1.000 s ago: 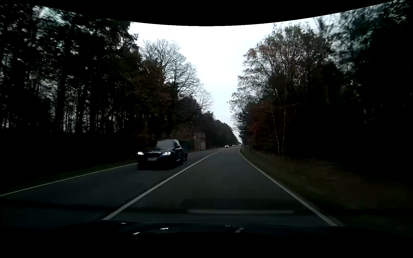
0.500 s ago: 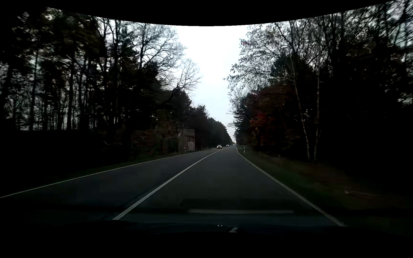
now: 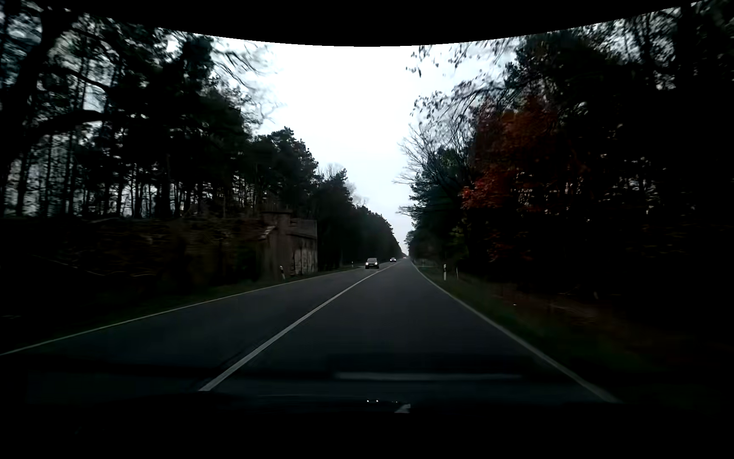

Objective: Follow the waypoints while adhering to traffic rules and regulations

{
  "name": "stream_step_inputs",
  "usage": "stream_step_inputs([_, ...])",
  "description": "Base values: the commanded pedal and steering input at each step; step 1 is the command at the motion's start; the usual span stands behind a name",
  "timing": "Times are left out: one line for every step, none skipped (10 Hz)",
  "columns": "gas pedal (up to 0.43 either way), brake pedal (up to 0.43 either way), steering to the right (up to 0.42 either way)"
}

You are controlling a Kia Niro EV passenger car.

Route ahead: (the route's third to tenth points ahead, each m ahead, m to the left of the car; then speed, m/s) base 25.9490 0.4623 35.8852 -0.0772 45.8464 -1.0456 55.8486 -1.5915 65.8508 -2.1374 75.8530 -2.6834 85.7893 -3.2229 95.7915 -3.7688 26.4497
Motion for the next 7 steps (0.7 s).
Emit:
stream_step_inputs([0.268, 0.0, 0.015])
stream_step_inputs([0.268, 0.0, 0.013])
stream_step_inputs([0.268, 0.0, 0.012])
stream_step_inputs([0.268, 0.0, 0.01])
stream_step_inputs([0.268, 0.0, 0.008])
stream_step_inputs([0.268, 0.0, 0.007])
stream_step_inputs([0.268, 0.0, 0.006])
